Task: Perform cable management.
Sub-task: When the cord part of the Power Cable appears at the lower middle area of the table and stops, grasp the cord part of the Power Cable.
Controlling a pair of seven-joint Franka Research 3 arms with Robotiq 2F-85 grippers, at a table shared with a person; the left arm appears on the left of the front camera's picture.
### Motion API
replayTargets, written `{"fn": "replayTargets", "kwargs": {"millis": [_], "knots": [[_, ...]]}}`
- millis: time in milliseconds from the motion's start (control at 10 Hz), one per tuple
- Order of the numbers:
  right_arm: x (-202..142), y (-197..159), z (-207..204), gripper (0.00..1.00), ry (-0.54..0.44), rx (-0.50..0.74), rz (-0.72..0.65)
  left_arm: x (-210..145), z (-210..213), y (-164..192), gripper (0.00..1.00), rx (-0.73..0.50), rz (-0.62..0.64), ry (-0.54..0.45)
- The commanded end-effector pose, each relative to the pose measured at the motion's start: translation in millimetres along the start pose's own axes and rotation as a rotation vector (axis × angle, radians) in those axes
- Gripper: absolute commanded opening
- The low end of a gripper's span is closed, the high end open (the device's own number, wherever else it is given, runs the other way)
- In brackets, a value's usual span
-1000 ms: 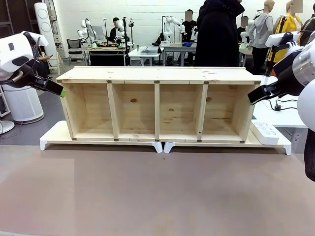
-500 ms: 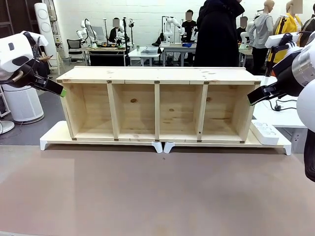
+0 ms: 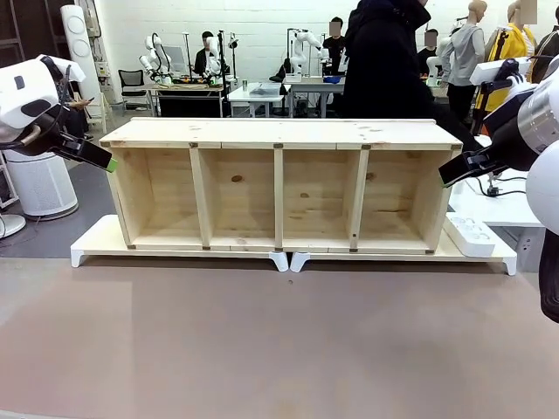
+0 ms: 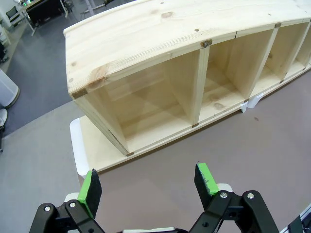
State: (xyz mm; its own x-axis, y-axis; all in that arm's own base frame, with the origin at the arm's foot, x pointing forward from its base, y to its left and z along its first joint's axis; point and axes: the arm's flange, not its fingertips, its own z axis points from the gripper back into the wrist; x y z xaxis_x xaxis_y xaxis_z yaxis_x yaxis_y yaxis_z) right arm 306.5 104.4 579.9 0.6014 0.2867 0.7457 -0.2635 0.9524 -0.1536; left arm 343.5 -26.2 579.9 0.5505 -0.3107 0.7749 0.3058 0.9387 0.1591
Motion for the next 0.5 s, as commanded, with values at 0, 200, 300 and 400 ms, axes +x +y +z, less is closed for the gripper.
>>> {"fn": "replayTargets", "kwargs": {"millis": [0,200,300,400], "knots": [[0.0,0.3,-4.3,1.0,0.004,0.002,0.002,0.3,0.7,2.0,1.0,0.002,0.004,-0.011],[0.0,0.3,-4.3,1.0,0.004,0.002,0.002,0.3,0.7,2.0,1.0,0.002,0.004,-0.011],[0.0,0.3,-4.3,1.0,0.004,0.002,0.002,0.3,0.7,2.0,1.0,0.002,0.004,-0.011],[0.0,0.3,-4.3,1.0,0.004,0.002,0.002,0.3,0.7,2.0,1.0,0.002,0.004,-0.011]]}}
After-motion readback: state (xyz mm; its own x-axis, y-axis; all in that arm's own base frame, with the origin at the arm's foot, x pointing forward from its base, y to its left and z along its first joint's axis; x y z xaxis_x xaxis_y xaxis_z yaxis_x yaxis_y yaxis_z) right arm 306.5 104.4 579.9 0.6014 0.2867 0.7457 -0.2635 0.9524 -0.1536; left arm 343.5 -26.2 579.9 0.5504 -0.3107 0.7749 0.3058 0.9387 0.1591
